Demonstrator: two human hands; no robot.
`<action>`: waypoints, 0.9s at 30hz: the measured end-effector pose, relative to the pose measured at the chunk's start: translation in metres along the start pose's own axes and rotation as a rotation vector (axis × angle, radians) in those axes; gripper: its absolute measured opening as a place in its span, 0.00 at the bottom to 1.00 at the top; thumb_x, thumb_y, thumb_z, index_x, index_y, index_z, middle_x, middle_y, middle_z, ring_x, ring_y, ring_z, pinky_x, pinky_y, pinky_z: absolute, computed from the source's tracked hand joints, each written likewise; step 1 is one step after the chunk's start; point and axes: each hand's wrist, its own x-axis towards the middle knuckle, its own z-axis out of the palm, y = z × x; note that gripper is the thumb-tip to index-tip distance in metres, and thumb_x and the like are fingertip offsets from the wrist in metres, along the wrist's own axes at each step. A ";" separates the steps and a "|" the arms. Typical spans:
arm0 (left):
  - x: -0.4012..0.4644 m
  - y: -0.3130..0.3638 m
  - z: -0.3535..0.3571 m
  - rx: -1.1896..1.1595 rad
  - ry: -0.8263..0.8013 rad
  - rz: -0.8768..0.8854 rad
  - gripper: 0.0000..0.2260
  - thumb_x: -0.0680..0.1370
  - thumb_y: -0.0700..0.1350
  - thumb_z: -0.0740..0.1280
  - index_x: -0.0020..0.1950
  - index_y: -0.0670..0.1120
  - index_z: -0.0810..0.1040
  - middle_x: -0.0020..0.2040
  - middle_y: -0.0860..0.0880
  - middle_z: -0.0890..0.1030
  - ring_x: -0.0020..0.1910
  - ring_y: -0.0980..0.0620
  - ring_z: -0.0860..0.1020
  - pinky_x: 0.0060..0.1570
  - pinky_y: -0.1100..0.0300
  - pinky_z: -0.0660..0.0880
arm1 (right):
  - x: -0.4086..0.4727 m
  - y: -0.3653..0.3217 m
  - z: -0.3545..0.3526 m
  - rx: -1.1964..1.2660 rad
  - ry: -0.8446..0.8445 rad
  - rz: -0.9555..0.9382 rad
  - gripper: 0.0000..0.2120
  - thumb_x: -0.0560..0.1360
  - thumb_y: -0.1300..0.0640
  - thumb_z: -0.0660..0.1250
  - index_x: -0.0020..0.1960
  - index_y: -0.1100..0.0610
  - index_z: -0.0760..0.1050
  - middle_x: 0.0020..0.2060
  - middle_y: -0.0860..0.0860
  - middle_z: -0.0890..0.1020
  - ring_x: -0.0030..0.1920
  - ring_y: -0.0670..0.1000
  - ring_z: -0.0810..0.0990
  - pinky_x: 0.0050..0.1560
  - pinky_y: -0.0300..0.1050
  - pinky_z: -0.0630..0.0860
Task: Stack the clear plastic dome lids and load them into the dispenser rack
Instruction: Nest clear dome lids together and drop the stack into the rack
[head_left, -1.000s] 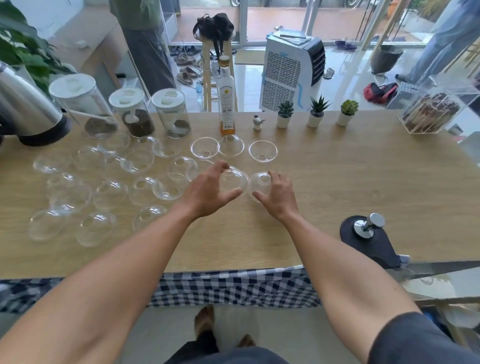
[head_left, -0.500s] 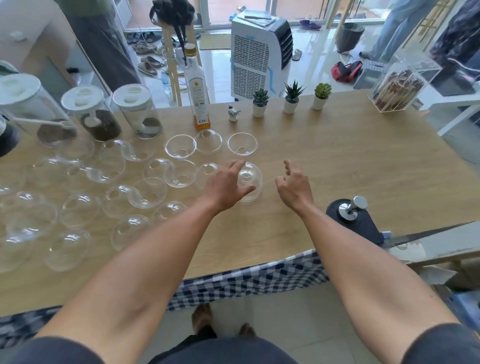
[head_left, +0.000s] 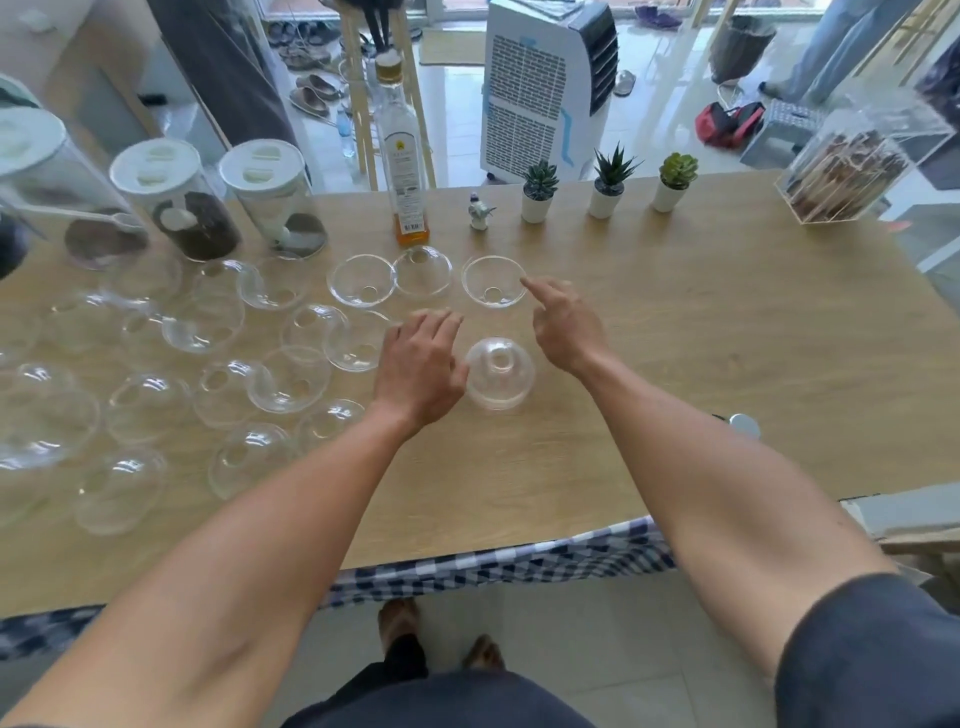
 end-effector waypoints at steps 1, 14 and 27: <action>0.003 -0.008 -0.002 0.062 -0.041 0.000 0.30 0.76 0.53 0.61 0.78 0.46 0.69 0.78 0.44 0.71 0.79 0.44 0.64 0.73 0.47 0.59 | 0.009 -0.003 0.000 -0.070 -0.048 -0.059 0.28 0.81 0.68 0.58 0.79 0.51 0.68 0.77 0.50 0.72 0.78 0.53 0.66 0.73 0.56 0.69; 0.025 -0.034 -0.005 0.291 -0.386 0.041 0.39 0.78 0.59 0.70 0.83 0.51 0.55 0.81 0.45 0.64 0.84 0.45 0.50 0.80 0.45 0.40 | 0.015 -0.009 0.008 0.149 0.077 -0.065 0.10 0.84 0.57 0.64 0.60 0.55 0.83 0.56 0.53 0.85 0.57 0.55 0.81 0.61 0.50 0.73; 0.031 -0.009 -0.044 -0.020 -0.066 -0.050 0.37 0.78 0.50 0.74 0.82 0.45 0.60 0.80 0.44 0.64 0.77 0.40 0.67 0.72 0.41 0.63 | -0.067 -0.013 -0.002 1.520 0.017 0.493 0.09 0.84 0.68 0.60 0.62 0.62 0.73 0.38 0.57 0.79 0.38 0.54 0.83 0.43 0.52 0.84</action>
